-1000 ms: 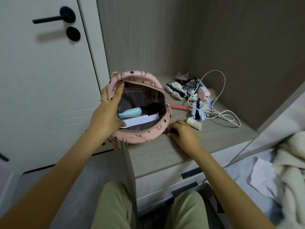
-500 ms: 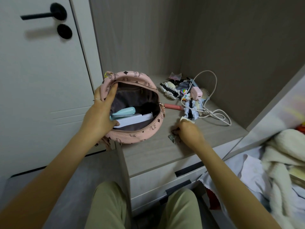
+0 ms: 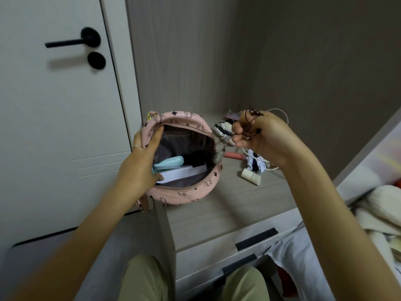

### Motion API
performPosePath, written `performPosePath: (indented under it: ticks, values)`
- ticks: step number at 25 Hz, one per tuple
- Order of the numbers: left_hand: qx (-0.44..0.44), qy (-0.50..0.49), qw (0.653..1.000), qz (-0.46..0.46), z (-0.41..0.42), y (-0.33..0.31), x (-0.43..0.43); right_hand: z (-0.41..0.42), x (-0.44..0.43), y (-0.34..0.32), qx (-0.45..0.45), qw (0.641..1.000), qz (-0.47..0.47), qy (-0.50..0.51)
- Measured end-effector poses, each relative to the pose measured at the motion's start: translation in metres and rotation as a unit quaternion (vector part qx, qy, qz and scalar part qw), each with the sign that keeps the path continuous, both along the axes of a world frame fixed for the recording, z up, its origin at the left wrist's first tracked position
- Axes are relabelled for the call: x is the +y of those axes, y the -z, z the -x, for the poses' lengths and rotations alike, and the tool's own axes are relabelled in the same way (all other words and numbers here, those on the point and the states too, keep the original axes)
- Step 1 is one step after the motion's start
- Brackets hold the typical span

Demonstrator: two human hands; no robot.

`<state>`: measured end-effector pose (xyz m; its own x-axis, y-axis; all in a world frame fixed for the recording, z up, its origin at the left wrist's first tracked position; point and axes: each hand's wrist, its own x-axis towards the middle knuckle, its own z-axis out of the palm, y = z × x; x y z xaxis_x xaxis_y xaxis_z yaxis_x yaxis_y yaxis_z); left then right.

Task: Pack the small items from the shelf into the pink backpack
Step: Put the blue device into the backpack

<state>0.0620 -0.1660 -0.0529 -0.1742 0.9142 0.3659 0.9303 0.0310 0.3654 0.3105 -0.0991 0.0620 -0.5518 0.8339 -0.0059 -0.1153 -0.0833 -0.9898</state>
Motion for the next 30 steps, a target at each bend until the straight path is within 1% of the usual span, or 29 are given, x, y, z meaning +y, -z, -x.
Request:
performPosePath:
  ticks: [1,3,6,8,10,11,12,13,14,15,16,17,18,20,21,22,23,24,25,26,27,28,29,30]
  values:
    - [-0.001,0.003,1.0,-0.001,0.0,0.0,0.0,0.006,-0.001,-0.004,0.013,1.0,-0.002,-0.025]
    - [-0.002,0.001,1.0,0.003,0.0,-0.001,-0.001,0.023,-0.001,-0.005,0.008,0.998,-0.013,-0.066]
    - [-0.008,0.0,1.0,0.007,0.001,0.0,0.0,0.049,0.001,0.01,-0.051,0.993,-0.041,-0.099]
    - [-0.013,0.002,1.0,0.01,0.003,0.001,0.001,0.061,0.002,0.024,-0.105,0.986,-0.087,-0.096]
    - [-0.022,0.007,1.0,0.01,0.004,0.002,0.002,0.068,0.004,0.034,-0.162,0.966,-0.179,-0.093]
    - [-0.024,0.01,1.0,0.01,0.005,0.001,0.003,0.069,0.006,0.038,-0.204,0.945,-0.236,-0.1]
    - [-0.025,0.011,1.0,0.01,0.006,0.001,0.004,0.069,0.009,0.042,-0.262,0.913,-0.29,-0.117]
    - [-0.027,0.013,0.999,0.011,0.006,0.0,0.005,0.067,0.012,0.045,-0.328,0.87,-0.337,-0.147]
    - [-0.028,0.016,0.999,0.012,0.007,0.0,0.005,0.064,0.016,0.047,-0.385,0.829,-0.362,-0.181]
    - [-0.027,0.019,0.999,0.011,0.007,0.0,0.006,0.061,0.019,0.049,-0.424,0.801,-0.367,-0.211]
    - [-0.027,0.02,0.999,0.011,0.008,-0.001,0.006,0.059,0.02,0.05,-0.442,0.789,-0.364,-0.222]
    - [-0.029,0.02,0.999,0.011,0.008,0.0,0.006,0.056,0.021,0.05,-0.445,0.789,-0.369,-0.207]
    - [-0.031,0.02,0.999,0.009,0.009,0.0,0.006,0.054,0.02,0.048,-0.444,0.79,-0.389,-0.166]
    - [-0.031,0.021,0.999,0.002,0.009,0.001,0.006,0.047,0.018,0.041,-0.444,0.781,-0.436,-0.052]
    - [-0.029,0.022,0.999,-0.001,0.009,0.001,0.007,0.043,0.016,0.037,-0.436,0.786,-0.438,-0.015]
    - [-0.027,0.023,0.999,-0.005,0.009,0.002,0.007,0.039,0.014,0.035,-0.43,0.795,-0.427,-0.011]
    - [-0.026,0.025,0.999,-0.009,0.009,0.002,0.007,0.038,0.01,0.034,-0.435,0.799,-0.412,-0.043]
    - [-0.027,0.025,0.999,-0.012,0.009,0.003,0.008,0.04,0.006,0.035,-0.458,0.79,-0.395,-0.099]
    - [-0.03,0.024,0.999,-0.012,0.008,0.004,0.008,0.045,0.001,0.039,-0.499,0.76,-0.385,-0.157]
    - [-0.033,0.024,0.999,-0.012,0.008,0.005,0.008,0.052,-0.002,0.045,-0.547,0.715,-0.39,-0.194]
    - [-0.033,0.024,0.999,-0.014,0.007,0.005,0.008,0.06,-0.004,0.052,-0.593,0.667,-0.401,-0.204]
    - [-0.031,0.024,0.999,-0.017,0.007,0.005,0.007,0.068,-0.006,0.058,-0.631,0.629,-0.413,-0.191]
    - [-0.03,0.021,0.999,-0.017,0.006,0.006,0.007,0.073,-0.009,0.064,-0.659,0.6,-0.42,-0.173]
    - [-0.031,0.018,0.999,-0.014,0.005,0.006,0.006,0.074,-0.013,0.07,-0.674,0.579,-0.433,-0.153]
